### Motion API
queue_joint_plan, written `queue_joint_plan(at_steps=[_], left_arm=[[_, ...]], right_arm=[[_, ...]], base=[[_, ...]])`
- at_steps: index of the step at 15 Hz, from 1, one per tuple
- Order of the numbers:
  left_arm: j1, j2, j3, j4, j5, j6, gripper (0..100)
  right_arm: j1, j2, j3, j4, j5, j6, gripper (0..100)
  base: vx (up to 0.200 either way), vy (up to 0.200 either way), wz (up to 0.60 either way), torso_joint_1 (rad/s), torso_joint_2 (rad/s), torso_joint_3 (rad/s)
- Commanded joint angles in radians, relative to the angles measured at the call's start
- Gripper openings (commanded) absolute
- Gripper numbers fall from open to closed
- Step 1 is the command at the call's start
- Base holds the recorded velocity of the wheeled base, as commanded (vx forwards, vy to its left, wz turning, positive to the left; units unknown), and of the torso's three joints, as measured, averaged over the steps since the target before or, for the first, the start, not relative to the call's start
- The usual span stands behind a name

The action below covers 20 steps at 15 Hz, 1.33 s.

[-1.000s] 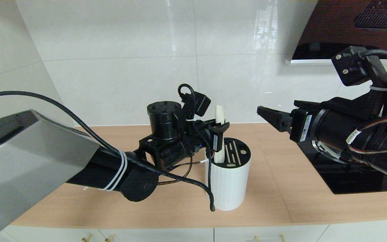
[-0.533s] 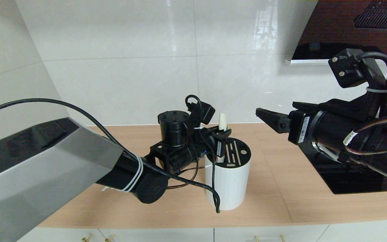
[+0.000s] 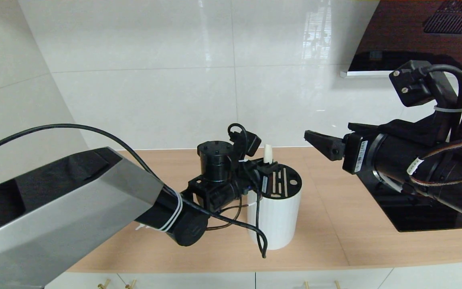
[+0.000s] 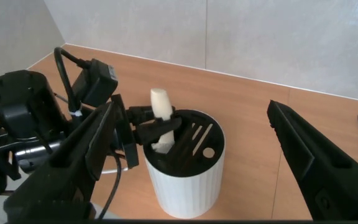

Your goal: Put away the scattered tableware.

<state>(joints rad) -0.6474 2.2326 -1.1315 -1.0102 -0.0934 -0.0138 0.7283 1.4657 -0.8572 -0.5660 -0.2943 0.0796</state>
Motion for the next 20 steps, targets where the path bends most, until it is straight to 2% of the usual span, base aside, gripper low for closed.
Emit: queue_joint_plan(at_steps=[1, 2, 3, 10, 11, 12, 14, 16, 17, 18, 19, 20], left_arm=[[0.000, 0.002, -0.001, -0.011, 0.014, 0.002, 0], [0.000, 0.002, -0.001, -0.013, 0.015, 0.002, 0], [-0.001, 0.001, -0.004, -0.016, 0.035, 0.002, 100], [0.000, -0.094, -0.004, -0.084, 0.107, 0.002, 100], [-0.001, -0.165, 0.038, -0.145, 0.184, 0.002, 100], [0.002, -0.260, 0.095, -0.206, 0.251, 0.002, 100], [0.011, -0.438, 0.208, -0.214, 0.261, 0.008, 100], [0.037, -0.619, 0.377, -0.214, 0.282, 0.011, 100], [0.049, -0.674, 0.424, -0.211, 0.290, 0.011, 100], [0.086, -0.765, 0.499, -0.199, 0.291, 0.011, 100], [0.186, -0.936, 0.638, -0.151, 0.291, 0.009, 100], [0.241, -1.053, 0.730, -0.077, 0.290, 0.003, 100]], right_arm=[[0.000, 0.002, 0.000, 0.000, 0.000, 0.000, 100], [0.000, 0.002, 0.001, 0.000, 0.000, 0.000, 100], [0.000, 0.001, 0.000, 0.000, 0.000, 0.000, 100], [-0.001, -0.002, 0.003, -0.002, -0.002, 0.000, 100], [-0.004, -0.015, 0.009, 0.000, -0.011, 0.000, 100], [-0.029, -0.041, 0.023, -0.002, -0.011, 0.000, 100], [-0.073, -0.097, 0.050, 0.003, -0.011, 0.000, 100], [-0.086, -0.182, 0.126, 0.000, -0.011, 0.000, 100], [-0.095, -0.214, 0.152, -0.002, -0.011, 0.000, 100], [-0.129, -0.278, 0.202, 0.000, -0.011, -0.001, 100], [-0.190, -0.393, 0.343, 0.005, 0.001, 0.005, 100], [-0.231, -0.458, 0.471, -0.005, 0.001, 0.000, 100]], base=[[0.000, 0.000, 0.00, 0.000, 0.00, 0.000], [0.000, 0.000, 0.00, 0.000, 0.00, 0.000], [0.000, 0.000, 0.00, 0.000, 0.00, 0.000], [0.000, 0.000, 0.00, 0.000, 0.00, 0.000], [0.000, 0.000, 0.00, 0.000, 0.00, 0.000], [0.000, 0.000, 0.00, 0.000, 0.00, 0.000], [0.000, 0.000, 0.00, 0.000, 0.00, 0.000], [0.000, 0.000, 0.00, 0.000, 0.00, 0.000], [0.000, 0.000, 0.00, 0.000, 0.00, 0.000], [0.000, 0.000, 0.00, 0.000, 0.00, 0.000], [0.000, 0.000, 0.00, 0.000, 0.00, 0.000], [0.000, 0.000, 0.00, 0.000, 0.00, 0.000]])
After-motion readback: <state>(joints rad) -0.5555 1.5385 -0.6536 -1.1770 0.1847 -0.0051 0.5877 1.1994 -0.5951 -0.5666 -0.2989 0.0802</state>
